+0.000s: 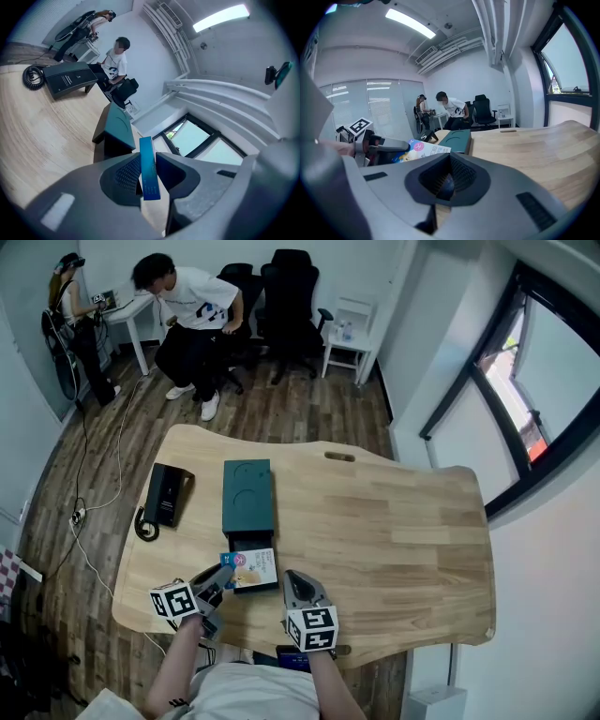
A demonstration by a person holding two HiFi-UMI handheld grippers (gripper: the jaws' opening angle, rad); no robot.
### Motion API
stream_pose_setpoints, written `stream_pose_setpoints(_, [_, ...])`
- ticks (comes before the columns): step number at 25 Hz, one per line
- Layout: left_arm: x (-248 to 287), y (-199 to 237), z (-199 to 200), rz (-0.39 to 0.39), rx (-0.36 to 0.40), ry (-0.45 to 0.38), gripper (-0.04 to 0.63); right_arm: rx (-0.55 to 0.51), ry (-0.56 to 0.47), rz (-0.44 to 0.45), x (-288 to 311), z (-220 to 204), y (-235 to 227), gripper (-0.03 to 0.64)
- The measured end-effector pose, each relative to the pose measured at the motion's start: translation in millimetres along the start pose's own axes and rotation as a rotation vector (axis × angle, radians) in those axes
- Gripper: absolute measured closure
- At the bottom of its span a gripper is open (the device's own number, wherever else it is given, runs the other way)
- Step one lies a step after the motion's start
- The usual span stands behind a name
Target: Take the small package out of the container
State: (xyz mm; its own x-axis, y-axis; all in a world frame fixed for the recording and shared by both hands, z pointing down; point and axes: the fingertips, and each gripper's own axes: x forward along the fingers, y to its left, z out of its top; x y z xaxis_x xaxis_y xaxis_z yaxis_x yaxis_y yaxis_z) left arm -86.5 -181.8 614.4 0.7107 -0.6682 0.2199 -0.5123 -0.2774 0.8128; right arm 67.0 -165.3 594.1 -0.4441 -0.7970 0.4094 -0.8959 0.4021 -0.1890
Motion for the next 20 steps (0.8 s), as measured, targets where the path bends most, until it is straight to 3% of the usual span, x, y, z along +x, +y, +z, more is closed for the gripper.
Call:
stream_pose_setpoints(6, [-12,-30,7,-0.091,-0.052,-0.051,0.491,-0.009,-0.037,-0.016,-15,7,5,0.612])
stream_pose_setpoints(13, [-35,-45,13,-0.120,-0.096,-0.109,0.492,-0.028,-0.077,-0.026,-38,14,12,0.612])
stream_pose_setpoints(20, [-44,-59,3,-0.131,-0.042,-0.096,0.495,-0.029,-0.085,-0.038,-51,10,19,0.612])
